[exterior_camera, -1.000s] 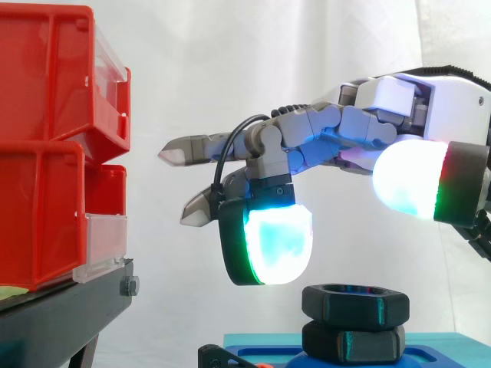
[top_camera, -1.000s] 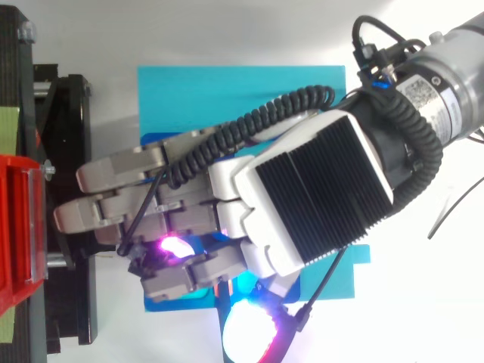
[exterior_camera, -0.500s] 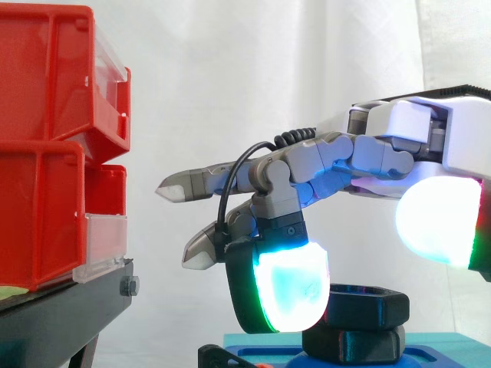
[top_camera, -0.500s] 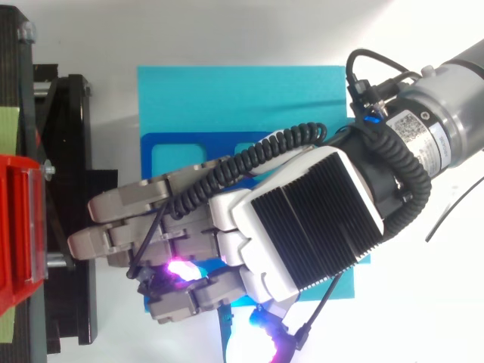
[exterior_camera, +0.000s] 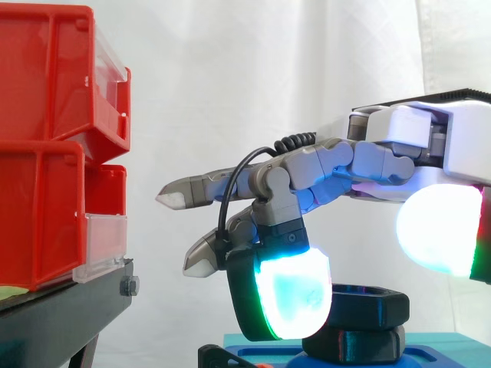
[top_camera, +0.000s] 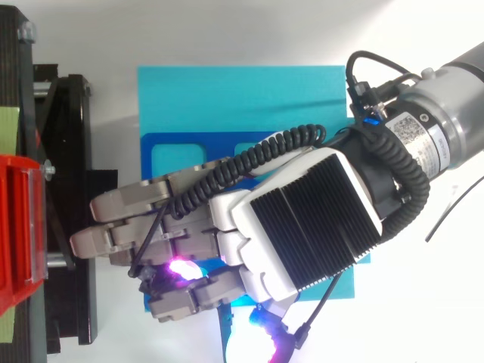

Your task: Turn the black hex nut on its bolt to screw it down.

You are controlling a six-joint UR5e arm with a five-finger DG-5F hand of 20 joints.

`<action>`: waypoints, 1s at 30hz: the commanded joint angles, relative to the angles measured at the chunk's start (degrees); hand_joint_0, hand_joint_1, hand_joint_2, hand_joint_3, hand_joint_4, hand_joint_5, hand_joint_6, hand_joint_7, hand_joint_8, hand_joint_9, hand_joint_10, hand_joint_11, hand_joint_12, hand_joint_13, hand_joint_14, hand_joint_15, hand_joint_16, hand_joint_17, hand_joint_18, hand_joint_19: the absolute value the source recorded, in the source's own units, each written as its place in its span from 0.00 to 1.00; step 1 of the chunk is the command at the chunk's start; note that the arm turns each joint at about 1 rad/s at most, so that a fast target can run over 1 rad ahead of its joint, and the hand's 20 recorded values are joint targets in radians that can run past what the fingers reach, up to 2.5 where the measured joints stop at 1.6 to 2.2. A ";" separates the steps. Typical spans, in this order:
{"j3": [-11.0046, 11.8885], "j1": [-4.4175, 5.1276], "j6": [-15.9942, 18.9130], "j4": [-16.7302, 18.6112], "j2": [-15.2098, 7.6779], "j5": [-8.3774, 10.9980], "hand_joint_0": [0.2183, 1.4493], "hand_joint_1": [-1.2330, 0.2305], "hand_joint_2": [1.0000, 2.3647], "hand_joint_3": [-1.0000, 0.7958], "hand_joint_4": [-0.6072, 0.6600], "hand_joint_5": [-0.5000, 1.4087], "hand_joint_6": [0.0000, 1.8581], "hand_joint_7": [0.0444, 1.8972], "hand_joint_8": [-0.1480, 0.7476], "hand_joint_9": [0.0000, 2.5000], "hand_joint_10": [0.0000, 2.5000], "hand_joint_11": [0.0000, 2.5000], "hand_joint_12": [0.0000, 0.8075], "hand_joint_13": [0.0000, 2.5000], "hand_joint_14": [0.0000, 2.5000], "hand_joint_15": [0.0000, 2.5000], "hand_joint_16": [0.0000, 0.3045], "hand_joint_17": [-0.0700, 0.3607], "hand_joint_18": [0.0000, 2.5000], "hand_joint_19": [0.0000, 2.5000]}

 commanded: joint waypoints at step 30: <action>-0.02 -2.30 -0.03 1.33 -0.70 -2.11 0.24 0.73 0.00 0.28 0.65 0.22 0.28 0.77 0.51 0.25 0.00 0.07 0.42 0.12 0.00 0.00 0.15 0.40 0.05 0.09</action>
